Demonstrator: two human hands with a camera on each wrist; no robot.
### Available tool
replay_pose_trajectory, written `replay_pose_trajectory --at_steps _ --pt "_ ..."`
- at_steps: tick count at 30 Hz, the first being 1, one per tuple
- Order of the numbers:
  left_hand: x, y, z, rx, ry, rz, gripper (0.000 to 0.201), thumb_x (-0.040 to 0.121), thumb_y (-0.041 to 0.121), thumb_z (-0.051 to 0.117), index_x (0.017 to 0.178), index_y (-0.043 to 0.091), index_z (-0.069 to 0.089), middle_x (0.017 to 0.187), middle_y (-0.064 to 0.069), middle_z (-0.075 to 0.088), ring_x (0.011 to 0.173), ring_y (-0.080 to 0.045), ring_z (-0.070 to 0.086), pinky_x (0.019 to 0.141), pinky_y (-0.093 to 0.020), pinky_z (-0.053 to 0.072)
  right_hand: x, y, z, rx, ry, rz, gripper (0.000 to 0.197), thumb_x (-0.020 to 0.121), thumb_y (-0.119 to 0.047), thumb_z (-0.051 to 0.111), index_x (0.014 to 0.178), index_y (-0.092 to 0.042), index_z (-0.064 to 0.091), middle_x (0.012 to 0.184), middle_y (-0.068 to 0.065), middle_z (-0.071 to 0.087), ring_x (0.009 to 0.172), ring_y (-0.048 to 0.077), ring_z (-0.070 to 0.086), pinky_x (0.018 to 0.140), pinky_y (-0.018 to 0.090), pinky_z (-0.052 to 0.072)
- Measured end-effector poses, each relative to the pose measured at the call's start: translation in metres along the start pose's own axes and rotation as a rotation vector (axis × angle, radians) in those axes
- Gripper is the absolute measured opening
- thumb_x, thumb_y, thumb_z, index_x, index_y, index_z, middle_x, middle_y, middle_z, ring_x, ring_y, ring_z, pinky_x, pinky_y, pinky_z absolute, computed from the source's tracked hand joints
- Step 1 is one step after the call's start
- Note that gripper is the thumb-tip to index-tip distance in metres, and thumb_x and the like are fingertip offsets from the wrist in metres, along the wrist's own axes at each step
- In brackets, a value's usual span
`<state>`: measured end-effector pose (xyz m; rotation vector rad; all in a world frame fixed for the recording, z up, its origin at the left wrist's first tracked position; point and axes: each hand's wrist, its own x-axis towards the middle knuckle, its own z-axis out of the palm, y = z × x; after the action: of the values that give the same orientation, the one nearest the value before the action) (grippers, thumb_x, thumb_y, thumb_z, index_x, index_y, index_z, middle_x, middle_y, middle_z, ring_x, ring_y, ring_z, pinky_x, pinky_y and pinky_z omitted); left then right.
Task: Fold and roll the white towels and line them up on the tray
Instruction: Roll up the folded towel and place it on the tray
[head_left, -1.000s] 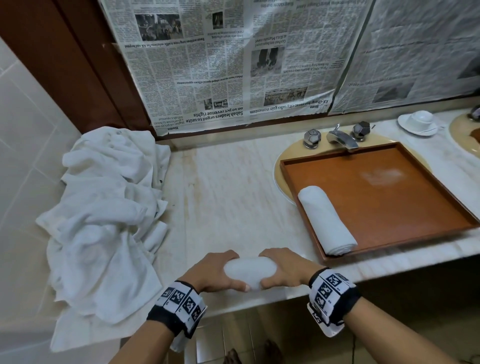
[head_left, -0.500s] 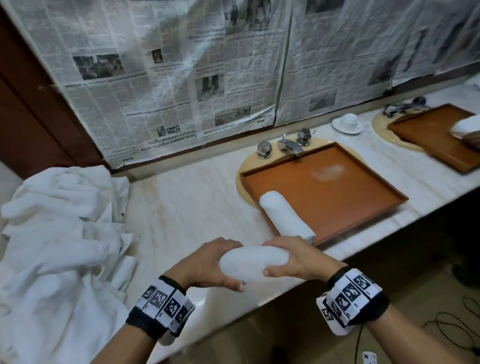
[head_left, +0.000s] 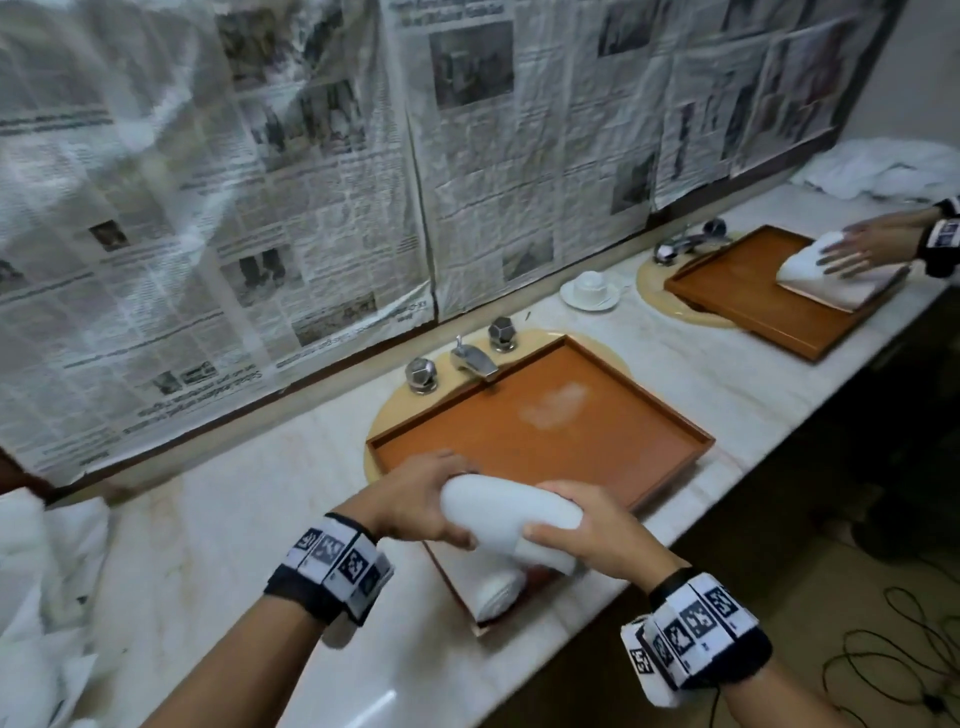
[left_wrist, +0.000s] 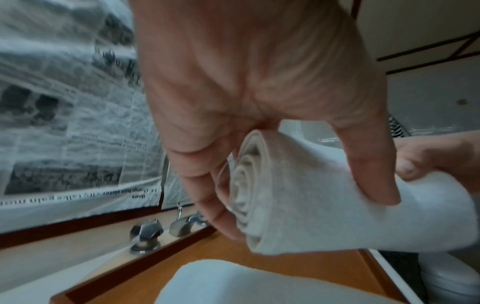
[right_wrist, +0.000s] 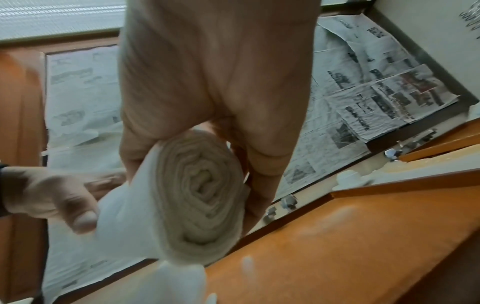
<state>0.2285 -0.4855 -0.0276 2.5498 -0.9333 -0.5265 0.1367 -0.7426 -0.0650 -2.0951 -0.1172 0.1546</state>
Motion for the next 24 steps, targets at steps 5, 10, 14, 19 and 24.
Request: replay_pose_trajectory --at_steps 5,10,14,19,24 --pt "0.055 -0.009 -0.001 -0.038 -0.081 -0.028 0.070 0.062 0.054 0.087 0.124 0.035 0.059 0.109 0.014 0.052 0.100 -0.007 0.052 0.090 -0.031 0.048 0.019 0.032 -0.001 0.023 0.095 0.070 0.052 0.072 -0.058 0.075 0.115 -0.029 0.068 0.103 -0.013 0.069 0.094 0.002 0.063 0.085 0.036 0.054" --pt "0.088 -0.030 0.007 -0.212 -0.103 -0.127 0.064 0.062 0.044 0.092 0.119 0.035 0.064 0.116 0.010 0.057 0.105 -0.012 0.060 0.096 -0.038 0.053 0.032 0.052 0.015 -0.064 0.117 0.160 0.061 0.078 -0.061 0.066 0.129 -0.027 0.060 0.114 -0.013 0.061 0.109 0.014 0.054 0.096 0.038 0.046" --pt "0.103 -0.048 0.016 -0.278 -0.148 -0.171 0.058 0.063 0.039 0.092 0.115 0.038 0.066 0.117 0.012 0.060 0.104 -0.010 0.062 0.096 -0.036 0.053 0.034 0.057 0.037 -0.108 0.091 0.181 0.053 0.085 -0.062 0.055 0.128 -0.032 0.054 0.114 -0.012 0.060 0.104 0.012 0.056 0.090 0.036 0.049" --pt "0.112 -0.061 0.025 -0.388 -0.195 -0.220 0.055 0.068 0.030 0.091 0.116 0.036 0.064 0.117 0.010 0.064 0.105 -0.012 0.062 0.095 -0.034 0.054 0.037 0.060 0.053 -0.140 0.074 0.239 0.060 0.085 -0.071 0.044 0.127 -0.029 0.052 0.111 -0.007 0.060 0.100 0.013 0.057 0.087 0.037 0.052" --pt "0.108 -0.071 0.031 -0.455 -0.155 -0.207 0.061 0.073 0.032 0.088 0.128 0.032 0.061 0.122 0.013 0.059 0.106 -0.007 0.060 0.085 -0.020 0.050 0.037 0.058 0.056 -0.208 0.026 0.260 0.059 0.085 -0.076 0.038 0.112 -0.025 0.054 0.099 -0.005 0.061 0.090 0.015 0.059 0.079 0.039 0.054"
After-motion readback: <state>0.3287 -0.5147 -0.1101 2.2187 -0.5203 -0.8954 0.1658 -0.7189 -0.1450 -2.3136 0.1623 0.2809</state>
